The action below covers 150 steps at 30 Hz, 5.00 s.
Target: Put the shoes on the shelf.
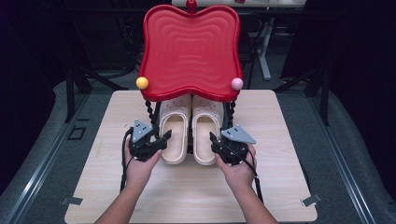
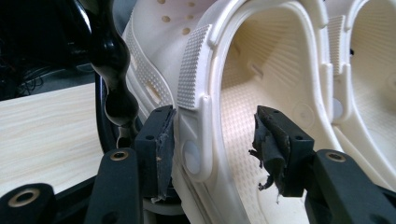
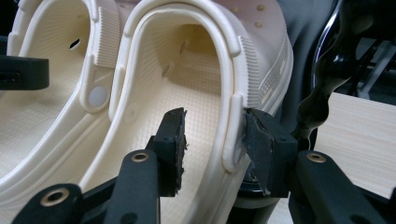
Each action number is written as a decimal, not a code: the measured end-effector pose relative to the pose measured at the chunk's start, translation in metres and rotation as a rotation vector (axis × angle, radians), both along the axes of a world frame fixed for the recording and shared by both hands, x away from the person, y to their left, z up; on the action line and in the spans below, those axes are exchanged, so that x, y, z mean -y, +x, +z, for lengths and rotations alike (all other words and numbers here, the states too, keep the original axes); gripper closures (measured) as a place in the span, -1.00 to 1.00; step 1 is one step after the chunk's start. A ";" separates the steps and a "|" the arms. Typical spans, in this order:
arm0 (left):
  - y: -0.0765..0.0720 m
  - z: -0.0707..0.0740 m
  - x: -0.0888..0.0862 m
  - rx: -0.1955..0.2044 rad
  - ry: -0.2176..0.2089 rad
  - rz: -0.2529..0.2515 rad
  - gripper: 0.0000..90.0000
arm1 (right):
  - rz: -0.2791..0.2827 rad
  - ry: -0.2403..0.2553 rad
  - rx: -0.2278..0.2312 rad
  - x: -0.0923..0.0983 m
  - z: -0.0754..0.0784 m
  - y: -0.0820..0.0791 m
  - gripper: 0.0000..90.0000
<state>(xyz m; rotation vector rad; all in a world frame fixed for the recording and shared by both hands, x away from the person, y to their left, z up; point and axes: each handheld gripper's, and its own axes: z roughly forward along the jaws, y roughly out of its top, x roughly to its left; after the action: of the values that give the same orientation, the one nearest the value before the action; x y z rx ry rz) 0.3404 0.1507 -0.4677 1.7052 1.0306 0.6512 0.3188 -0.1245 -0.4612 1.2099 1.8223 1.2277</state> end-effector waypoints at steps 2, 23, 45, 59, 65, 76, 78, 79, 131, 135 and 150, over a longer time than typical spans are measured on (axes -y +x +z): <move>-0.003 0.001 -0.001 0.002 -0.002 -0.004 0.07 | -0.004 -0.012 0.000 0.001 -0.002 0.000 0.30; -0.052 -0.001 -0.023 0.032 -0.003 -0.054 0.05 | 0.076 -0.037 0.036 0.019 0.000 -0.041 0.32; -0.080 -0.051 -0.017 -0.127 0.039 -0.177 1.00 | 0.216 -0.070 -0.135 0.001 -0.046 -0.073 1.00; -0.073 -0.051 -0.007 -0.148 0.015 -0.174 1.00 | 0.193 -0.043 -0.145 -0.005 -0.051 -0.063 1.00; -0.072 -0.048 -0.008 -0.145 0.030 -0.154 1.00 | 0.175 -0.046 -0.142 -0.002 -0.048 -0.063 1.00; -0.056 -0.040 -0.008 -0.130 0.021 -0.119 1.00 | 0.131 -0.064 -0.120 0.004 -0.038 -0.053 1.00; -0.052 -0.040 -0.008 -0.130 0.022 -0.113 1.00 | 0.128 -0.063 -0.119 0.004 -0.036 -0.051 1.00; -0.050 -0.039 -0.008 -0.132 0.024 -0.113 1.00 | 0.127 -0.065 -0.115 0.004 -0.035 -0.049 1.00; 0.010 -0.029 0.024 -0.141 0.039 -0.089 0.99 | 0.079 -0.044 -0.131 -0.019 -0.027 0.016 1.00; 0.011 -0.030 0.024 -0.151 0.027 -0.083 0.95 | 0.076 -0.029 -0.137 -0.019 -0.029 0.017 0.93; -0.008 -0.002 0.012 -0.026 0.012 -0.043 0.38 | 0.065 0.054 -0.065 0.002 -0.009 -0.001 0.39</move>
<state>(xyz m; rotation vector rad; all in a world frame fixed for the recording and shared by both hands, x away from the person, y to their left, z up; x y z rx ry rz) 0.3321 0.1385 -0.4698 1.7458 1.0070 0.6097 0.3181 -0.1266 -0.4707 1.2414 1.9003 1.2954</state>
